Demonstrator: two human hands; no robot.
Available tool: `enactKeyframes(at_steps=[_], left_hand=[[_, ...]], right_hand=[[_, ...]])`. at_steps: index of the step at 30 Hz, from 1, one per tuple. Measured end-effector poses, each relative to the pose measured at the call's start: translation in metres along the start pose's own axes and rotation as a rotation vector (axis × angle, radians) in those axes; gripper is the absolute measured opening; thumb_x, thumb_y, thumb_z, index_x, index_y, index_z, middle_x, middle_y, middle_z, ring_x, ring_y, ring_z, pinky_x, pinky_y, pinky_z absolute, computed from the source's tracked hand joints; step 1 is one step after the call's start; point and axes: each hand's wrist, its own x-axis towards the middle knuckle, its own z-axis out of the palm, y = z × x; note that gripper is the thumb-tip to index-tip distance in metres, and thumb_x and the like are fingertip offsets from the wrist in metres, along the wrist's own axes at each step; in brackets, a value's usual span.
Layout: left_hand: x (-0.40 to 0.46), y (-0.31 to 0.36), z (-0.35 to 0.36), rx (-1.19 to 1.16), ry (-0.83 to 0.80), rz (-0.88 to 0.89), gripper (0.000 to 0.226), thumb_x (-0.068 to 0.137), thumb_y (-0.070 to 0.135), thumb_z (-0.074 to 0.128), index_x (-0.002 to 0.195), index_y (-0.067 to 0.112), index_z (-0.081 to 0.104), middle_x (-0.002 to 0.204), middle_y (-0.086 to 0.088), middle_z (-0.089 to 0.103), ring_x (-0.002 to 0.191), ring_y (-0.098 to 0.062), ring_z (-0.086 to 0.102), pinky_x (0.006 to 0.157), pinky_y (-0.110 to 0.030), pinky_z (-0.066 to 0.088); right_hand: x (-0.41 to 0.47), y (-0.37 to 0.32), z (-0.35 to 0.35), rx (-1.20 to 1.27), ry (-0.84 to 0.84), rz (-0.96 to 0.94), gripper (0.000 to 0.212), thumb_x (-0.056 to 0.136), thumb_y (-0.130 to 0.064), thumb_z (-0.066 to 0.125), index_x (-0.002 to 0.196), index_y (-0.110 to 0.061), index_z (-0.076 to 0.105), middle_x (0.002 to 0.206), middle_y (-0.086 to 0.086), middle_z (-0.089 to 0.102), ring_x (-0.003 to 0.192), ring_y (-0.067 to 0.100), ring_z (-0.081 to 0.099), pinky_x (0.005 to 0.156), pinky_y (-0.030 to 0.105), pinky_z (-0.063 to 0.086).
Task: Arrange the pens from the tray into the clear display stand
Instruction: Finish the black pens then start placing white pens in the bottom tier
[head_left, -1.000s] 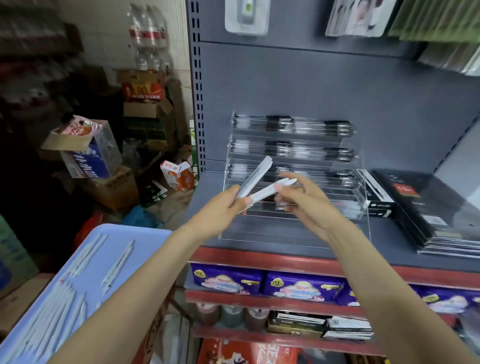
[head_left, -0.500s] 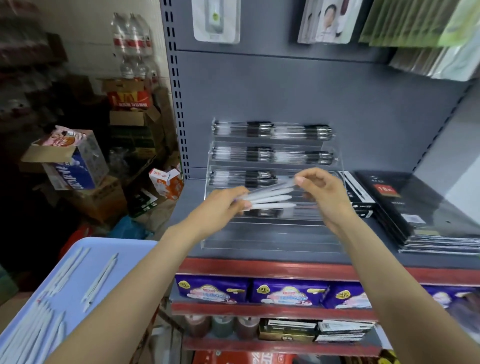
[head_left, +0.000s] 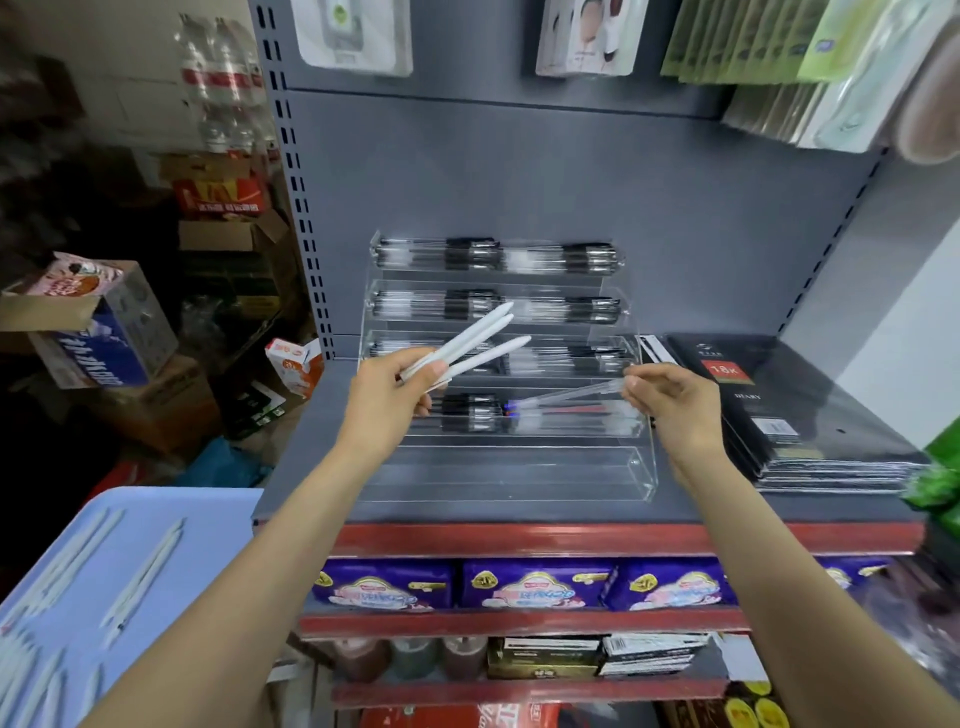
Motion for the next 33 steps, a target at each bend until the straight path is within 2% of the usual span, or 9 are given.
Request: enactKeyframes(at_steps=[7, 10, 13, 17, 19, 22, 27, 30, 33], left_hand=[[-0.002, 0.007, 0.016, -0.041, -0.053, -0.010, 0.012, 0.091, 0.015, 0.057, 0.091, 0.023, 0.067, 0.065, 0.009, 0.063, 0.045, -0.001, 0.050, 0.051, -0.015, 0.048], [-0.003, 0.009, 0.025, -0.054, -0.094, -0.010, 0.013, 0.091, 0.014, 0.057, 0.090, 0.023, 0.066, 0.068, 0.005, 0.062, 0.045, -0.001, 0.049, 0.050, -0.015, 0.048], [-0.004, 0.011, 0.033, -0.059, -0.104, -0.016, 0.012, 0.091, 0.014, 0.058, 0.096, 0.021, 0.066, 0.070, 0.005, 0.062, 0.046, 0.000, 0.050, 0.051, -0.014, 0.047], [-0.009, 0.010, 0.039, -0.050, -0.125, -0.013, 0.013, 0.091, 0.013, 0.057, 0.098, 0.017, 0.067, 0.069, 0.004, 0.060, 0.047, 0.000, 0.049, 0.049, -0.014, 0.047], [-0.010, 0.008, 0.038, -0.042, -0.128, -0.018, 0.012, 0.091, 0.014, 0.058, 0.097, 0.020, 0.067, 0.070, 0.002, 0.061, 0.048, -0.001, 0.050, 0.050, -0.015, 0.048], [-0.011, 0.005, 0.034, -0.032, -0.136, -0.033, 0.013, 0.091, 0.014, 0.058, 0.098, 0.018, 0.067, 0.071, -0.001, 0.062, 0.048, -0.001, 0.050, 0.050, -0.016, 0.048], [-0.019, 0.004, 0.019, -0.020, -0.193, -0.046, 0.014, 0.091, 0.013, 0.058, 0.100, 0.016, 0.068, 0.072, -0.004, 0.063, 0.048, -0.002, 0.050, 0.050, -0.015, 0.045], [-0.027, 0.001, 0.002, -0.022, -0.201, -0.042, 0.014, 0.090, 0.013, 0.059, 0.098, 0.021, 0.068, 0.057, 0.011, 0.061, 0.048, -0.003, 0.051, 0.050, -0.015, 0.046], [-0.034, -0.007, -0.021, -0.023, -0.142, -0.032, 0.019, 0.089, 0.012, 0.060, 0.088, 0.030, 0.067, 0.057, 0.012, 0.061, 0.048, -0.003, 0.053, 0.051, -0.015, 0.048]], right_hand=[[0.005, 0.002, -0.011, -0.537, -0.083, -0.298, 0.006, 0.081, -0.005, 0.069, 0.085, -0.007, 0.073, 0.080, -0.001, 0.065, 0.063, 0.000, 0.054, 0.064, 0.001, 0.040], [0.011, 0.004, -0.015, -0.737, -0.158, -0.407, 0.008, 0.082, -0.007, 0.068, 0.088, -0.007, 0.073, 0.089, 0.006, 0.068, 0.068, 0.011, 0.053, 0.066, 0.011, 0.038], [0.014, 0.004, -0.015, -0.929, -0.211, -0.466, 0.010, 0.085, -0.009, 0.064, 0.092, -0.007, 0.072, 0.097, 0.007, 0.068, 0.090, 0.023, 0.059, 0.076, 0.030, 0.046], [0.014, 0.005, -0.011, -1.041, -0.237, -0.439, 0.017, 0.089, -0.006, 0.057, 0.098, -0.005, 0.071, 0.106, 0.009, 0.065, 0.102, 0.025, 0.058, 0.073, 0.027, 0.042], [0.010, 0.004, -0.009, -0.991, -0.224, -0.425, 0.018, 0.088, -0.008, 0.060, 0.104, -0.006, 0.069, 0.106, 0.009, 0.063, 0.094, 0.022, 0.060, 0.076, 0.028, 0.043], [-0.007, -0.007, 0.001, -0.693, -0.194, -0.345, 0.023, 0.086, -0.014, 0.065, 0.109, -0.011, 0.067, 0.098, -0.001, 0.064, 0.070, 0.001, 0.055, 0.070, 0.015, 0.042], [-0.035, -0.027, 0.034, -0.030, -0.351, 0.006, 0.014, 0.089, -0.009, 0.060, 0.100, -0.014, 0.066, 0.081, 0.002, 0.067, 0.064, 0.003, 0.064, 0.059, 0.014, 0.051], [-0.048, -0.027, 0.052, 0.063, -0.366, 0.033, 0.015, 0.088, -0.001, 0.059, 0.083, -0.014, 0.065, 0.073, 0.005, 0.067, 0.058, 0.003, 0.063, 0.059, 0.014, 0.051], [-0.064, -0.025, 0.069, 0.081, -0.402, 0.081, 0.013, 0.086, 0.002, 0.061, 0.080, -0.010, 0.065, 0.071, 0.005, 0.065, 0.057, 0.003, 0.064, 0.060, 0.013, 0.051]])
